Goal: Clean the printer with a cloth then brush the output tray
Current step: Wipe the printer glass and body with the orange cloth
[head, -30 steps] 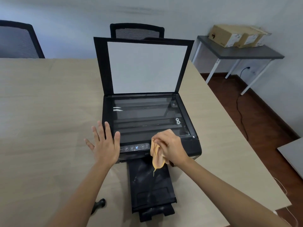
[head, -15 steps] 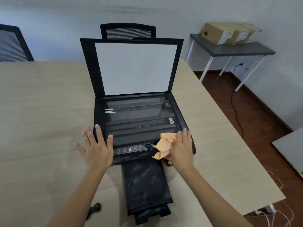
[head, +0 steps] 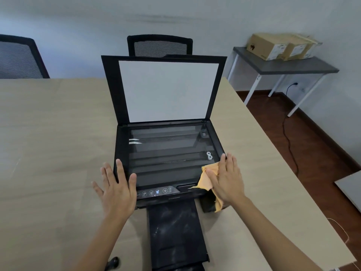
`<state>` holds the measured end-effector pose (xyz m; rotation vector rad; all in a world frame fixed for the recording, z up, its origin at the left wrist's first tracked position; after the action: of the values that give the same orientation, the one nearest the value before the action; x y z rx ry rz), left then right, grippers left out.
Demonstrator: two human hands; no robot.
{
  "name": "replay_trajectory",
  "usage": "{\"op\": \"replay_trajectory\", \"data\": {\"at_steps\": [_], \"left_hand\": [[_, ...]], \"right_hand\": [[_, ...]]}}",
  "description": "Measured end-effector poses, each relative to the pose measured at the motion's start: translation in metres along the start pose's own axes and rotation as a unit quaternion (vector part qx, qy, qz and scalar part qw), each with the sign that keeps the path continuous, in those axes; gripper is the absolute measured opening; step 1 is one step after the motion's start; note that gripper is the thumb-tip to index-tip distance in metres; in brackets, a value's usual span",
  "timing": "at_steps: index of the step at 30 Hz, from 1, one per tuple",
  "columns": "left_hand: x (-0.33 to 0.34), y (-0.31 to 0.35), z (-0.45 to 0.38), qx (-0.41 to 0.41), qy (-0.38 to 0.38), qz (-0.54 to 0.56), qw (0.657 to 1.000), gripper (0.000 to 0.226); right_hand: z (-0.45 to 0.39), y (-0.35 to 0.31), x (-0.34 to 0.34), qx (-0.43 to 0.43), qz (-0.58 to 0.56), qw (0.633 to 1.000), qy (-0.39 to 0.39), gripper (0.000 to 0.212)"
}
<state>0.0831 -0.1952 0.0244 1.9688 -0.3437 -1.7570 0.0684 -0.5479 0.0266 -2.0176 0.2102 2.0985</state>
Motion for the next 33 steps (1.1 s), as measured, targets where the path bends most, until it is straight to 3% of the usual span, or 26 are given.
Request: {"op": "replay_trajectory", "data": {"at_steps": [5,13,18,21,24,27,29,33], "left_hand": [[-0.002,0.000,-0.001,-0.008,-0.003,-0.004,1.000,0.073],[-0.003,0.003,0.000,-0.017,-0.016,-0.021,1.000,0.076],[-0.003,0.003,0.001,-0.016,-0.014,-0.017,1.000,0.076],[-0.003,0.002,-0.001,-0.019,-0.011,-0.012,1.000,0.075],[-0.003,0.001,0.000,-0.015,-0.012,-0.001,1.000,0.077],[-0.001,-0.002,-0.003,-0.023,-0.013,0.047,0.999,0.077],[-0.001,-0.008,-0.005,-0.051,-0.028,0.138,0.989,0.065],[-0.021,-0.013,0.016,-0.084,0.004,0.328,0.941,0.054]], "right_hand": [[-0.076,-0.017,-0.004,-0.043,-0.015,0.998,-0.034,0.071],[-0.155,-0.045,-0.013,-0.073,-0.013,0.994,-0.077,0.070],[-0.128,-0.020,0.006,-0.136,0.024,0.984,-0.115,0.078],[-0.085,-0.005,0.011,-0.177,0.035,0.978,-0.109,0.070],[-0.042,0.006,0.005,-0.157,-0.014,0.982,-0.102,0.064],[-0.007,0.012,-0.004,-0.129,-0.072,0.984,-0.096,0.060],[0.016,0.014,-0.013,-0.105,-0.128,0.982,-0.089,0.056],[0.062,-0.001,-0.063,-0.077,-0.251,0.965,0.014,0.028]]}}
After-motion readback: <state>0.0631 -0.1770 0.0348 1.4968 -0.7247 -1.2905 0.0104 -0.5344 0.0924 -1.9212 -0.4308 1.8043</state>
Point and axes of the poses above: each hand's wrist, its own z-axis away from the middle knuckle, its own x-axis out of the palm, y = z × x, the point moved 8 cm from there along -z, towards the middle knuckle, and after that the axes turned 10 degrees about z, right-handed, at the moved point
